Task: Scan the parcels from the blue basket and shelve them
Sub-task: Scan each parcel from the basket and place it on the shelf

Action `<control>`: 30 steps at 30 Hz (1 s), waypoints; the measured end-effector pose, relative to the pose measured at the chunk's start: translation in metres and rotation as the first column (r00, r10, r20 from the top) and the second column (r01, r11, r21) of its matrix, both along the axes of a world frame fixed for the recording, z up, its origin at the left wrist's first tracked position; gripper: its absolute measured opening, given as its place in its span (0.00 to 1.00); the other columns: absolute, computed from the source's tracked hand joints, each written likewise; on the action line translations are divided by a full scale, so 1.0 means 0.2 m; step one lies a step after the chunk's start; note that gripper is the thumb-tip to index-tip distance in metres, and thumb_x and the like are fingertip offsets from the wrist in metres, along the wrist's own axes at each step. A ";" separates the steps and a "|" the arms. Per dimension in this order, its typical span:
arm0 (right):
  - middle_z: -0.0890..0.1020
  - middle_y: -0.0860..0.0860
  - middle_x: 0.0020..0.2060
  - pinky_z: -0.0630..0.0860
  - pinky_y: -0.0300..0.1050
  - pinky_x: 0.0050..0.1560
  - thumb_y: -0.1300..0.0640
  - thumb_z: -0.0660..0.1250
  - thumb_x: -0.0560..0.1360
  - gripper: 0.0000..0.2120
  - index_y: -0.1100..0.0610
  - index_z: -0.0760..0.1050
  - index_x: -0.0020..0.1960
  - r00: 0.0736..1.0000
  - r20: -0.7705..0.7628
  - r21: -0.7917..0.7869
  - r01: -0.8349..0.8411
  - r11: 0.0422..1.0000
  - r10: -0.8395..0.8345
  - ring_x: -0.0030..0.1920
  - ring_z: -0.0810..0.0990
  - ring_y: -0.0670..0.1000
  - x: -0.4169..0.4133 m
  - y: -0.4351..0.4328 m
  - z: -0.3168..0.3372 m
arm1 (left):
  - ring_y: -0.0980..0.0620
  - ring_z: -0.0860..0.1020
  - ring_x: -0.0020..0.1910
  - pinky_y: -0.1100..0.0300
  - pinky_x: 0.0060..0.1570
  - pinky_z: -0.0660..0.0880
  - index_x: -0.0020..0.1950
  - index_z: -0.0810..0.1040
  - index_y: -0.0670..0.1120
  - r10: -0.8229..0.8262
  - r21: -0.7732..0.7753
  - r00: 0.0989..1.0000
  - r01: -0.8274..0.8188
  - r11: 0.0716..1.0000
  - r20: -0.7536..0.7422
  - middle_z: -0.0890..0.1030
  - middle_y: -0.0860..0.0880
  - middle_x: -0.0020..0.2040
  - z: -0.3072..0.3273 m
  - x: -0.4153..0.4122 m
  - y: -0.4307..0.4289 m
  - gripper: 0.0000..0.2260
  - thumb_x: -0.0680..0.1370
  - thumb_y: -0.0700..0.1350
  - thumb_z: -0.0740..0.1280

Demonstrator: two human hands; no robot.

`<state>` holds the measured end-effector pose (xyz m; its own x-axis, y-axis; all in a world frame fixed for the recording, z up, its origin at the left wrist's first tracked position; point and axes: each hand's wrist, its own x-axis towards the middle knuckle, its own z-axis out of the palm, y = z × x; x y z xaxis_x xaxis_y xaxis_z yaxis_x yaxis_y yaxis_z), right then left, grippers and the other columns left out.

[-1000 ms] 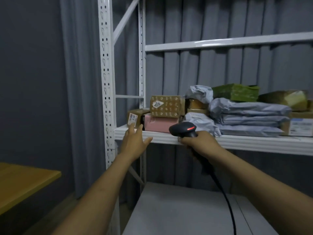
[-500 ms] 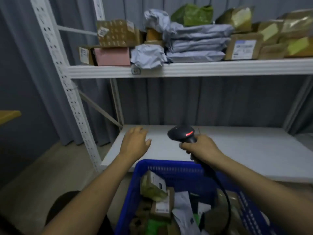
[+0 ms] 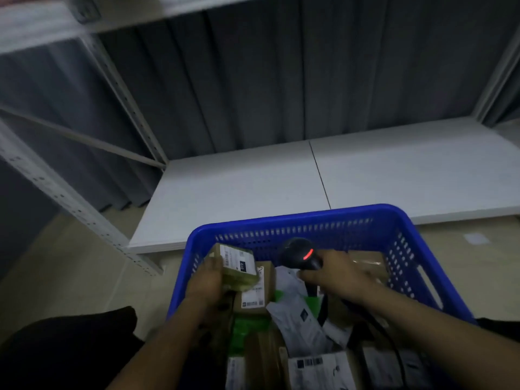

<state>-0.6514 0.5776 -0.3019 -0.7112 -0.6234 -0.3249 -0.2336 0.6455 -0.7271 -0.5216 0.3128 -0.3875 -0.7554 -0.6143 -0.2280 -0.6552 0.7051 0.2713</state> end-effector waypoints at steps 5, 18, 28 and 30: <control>0.83 0.63 0.47 0.66 0.27 0.24 0.53 0.72 0.74 0.18 0.69 0.78 0.53 0.998 0.037 0.020 0.045 0.999 -0.045 0.33 0.76 0.47 -0.12 -0.09 -0.11 | 0.45 0.63 0.73 0.59 0.66 0.63 0.77 0.57 0.45 -0.043 -0.001 0.999 0.043 0.999 0.004 0.61 0.44 0.75 -0.13 -0.18 -0.19 0.28 0.80 0.49 0.64; 0.81 0.56 0.34 0.70 0.31 0.23 0.55 0.72 0.74 0.10 0.63 0.79 0.44 0.964 0.196 -0.073 0.195 0.978 -0.178 0.26 0.77 0.42 -0.16 -0.09 -0.17 | 0.48 0.63 0.69 0.55 0.66 0.69 0.77 0.54 0.47 -0.216 0.133 0.976 0.216 0.967 -0.011 0.52 0.48 0.73 -0.03 -0.22 -0.06 0.55 0.56 0.69 0.69; 0.85 0.60 0.47 0.77 0.58 0.60 0.54 0.74 0.70 0.13 0.60 0.81 0.52 0.691 0.677 -0.275 0.558 0.783 -0.254 0.51 0.83 0.61 -0.08 0.01 -0.05 | 0.62 0.58 0.70 0.75 0.62 0.62 0.78 0.46 0.53 -0.068 0.322 0.896 0.228 0.919 -0.439 0.47 0.61 0.75 0.26 -0.03 0.35 0.55 0.63 0.56 0.80; 0.84 0.62 0.50 0.75 0.61 0.62 0.55 0.73 0.68 0.16 0.61 0.80 0.54 0.600 0.783 -0.296 0.588 0.753 -0.161 0.53 0.83 0.63 -0.03 0.03 -0.03 | 0.58 0.55 0.75 0.55 0.72 0.62 0.78 0.40 0.58 0.001 0.423 0.878 0.229 0.877 -0.478 0.45 0.63 0.77 0.30 0.01 0.40 0.59 0.60 0.60 0.79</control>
